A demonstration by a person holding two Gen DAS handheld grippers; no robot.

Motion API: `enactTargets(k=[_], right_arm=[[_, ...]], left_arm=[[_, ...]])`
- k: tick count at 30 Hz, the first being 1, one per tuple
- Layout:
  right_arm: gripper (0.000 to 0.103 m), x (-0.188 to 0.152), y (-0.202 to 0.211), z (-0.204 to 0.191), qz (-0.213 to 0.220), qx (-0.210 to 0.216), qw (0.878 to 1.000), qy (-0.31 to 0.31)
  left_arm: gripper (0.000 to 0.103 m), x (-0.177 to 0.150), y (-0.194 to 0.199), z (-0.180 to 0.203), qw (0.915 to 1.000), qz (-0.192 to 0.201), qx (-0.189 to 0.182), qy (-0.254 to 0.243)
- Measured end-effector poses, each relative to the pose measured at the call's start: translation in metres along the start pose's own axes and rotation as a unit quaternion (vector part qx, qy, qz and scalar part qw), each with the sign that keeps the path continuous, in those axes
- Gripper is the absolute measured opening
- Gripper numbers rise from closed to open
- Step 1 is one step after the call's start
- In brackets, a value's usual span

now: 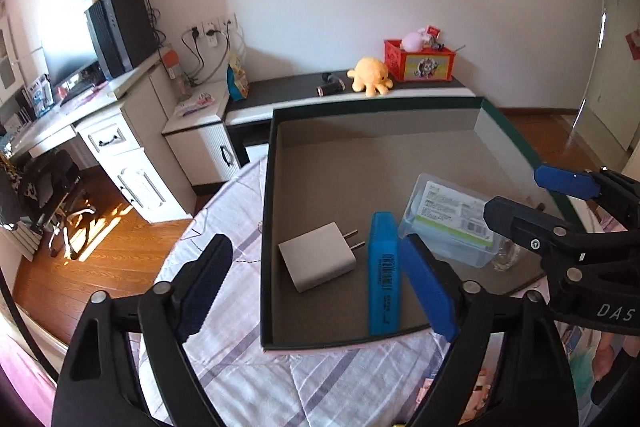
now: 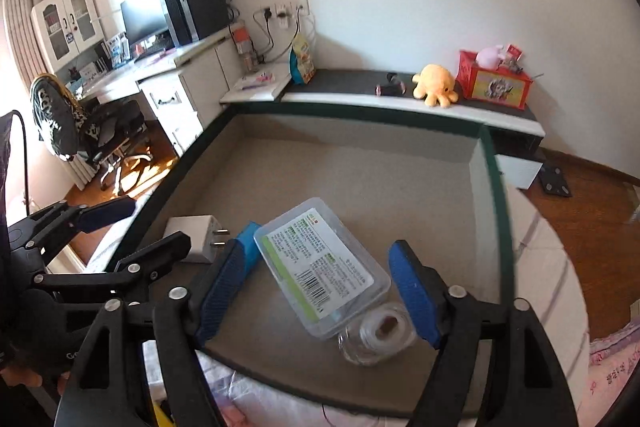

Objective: Organize rigid objects
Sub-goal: 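Release both items in the box and pull both tools back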

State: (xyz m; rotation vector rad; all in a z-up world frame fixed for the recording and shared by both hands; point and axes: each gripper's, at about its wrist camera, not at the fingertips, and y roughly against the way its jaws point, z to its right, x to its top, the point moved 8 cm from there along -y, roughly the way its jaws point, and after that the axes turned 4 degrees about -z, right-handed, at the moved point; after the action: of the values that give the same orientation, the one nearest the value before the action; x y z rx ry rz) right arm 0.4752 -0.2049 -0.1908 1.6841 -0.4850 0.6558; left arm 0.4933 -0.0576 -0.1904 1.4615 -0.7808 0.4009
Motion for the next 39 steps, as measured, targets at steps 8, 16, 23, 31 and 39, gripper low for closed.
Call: enactTargets(k=[8,16,23,31,39], right_arm=[[0.103,-0.032,0.121,-0.023,0.119,-0.026,0.992,-0.002],[0.103,-0.098,0.220,-0.045,0.196,-0.054,0.979,-0.010],[0.103,-0.136,0.271,-0.054,0.224,-0.070,0.972,-0.020],[0.103,-0.157,0.312,-0.064,0.254,-0.078,0.964,-0.013],[0.103,-0.166,0.329,-0.075,0.267,-0.077,0.961,-0.005]], left_arm=[[0.103,-0.037,0.132,-0.003,0.9914,0.122,0.028,0.040],[0.103,-0.089,0.228,0.025,0.9819,0.184,0.029,0.034],[0.103,-0.119,0.280,0.038,0.9731,0.221,0.048,0.041],[0.103,-0.139,0.319,0.039,0.9668,0.245,0.049,0.053],[0.103,-0.149,0.338,0.037,0.9622,0.260,0.057,0.057]])
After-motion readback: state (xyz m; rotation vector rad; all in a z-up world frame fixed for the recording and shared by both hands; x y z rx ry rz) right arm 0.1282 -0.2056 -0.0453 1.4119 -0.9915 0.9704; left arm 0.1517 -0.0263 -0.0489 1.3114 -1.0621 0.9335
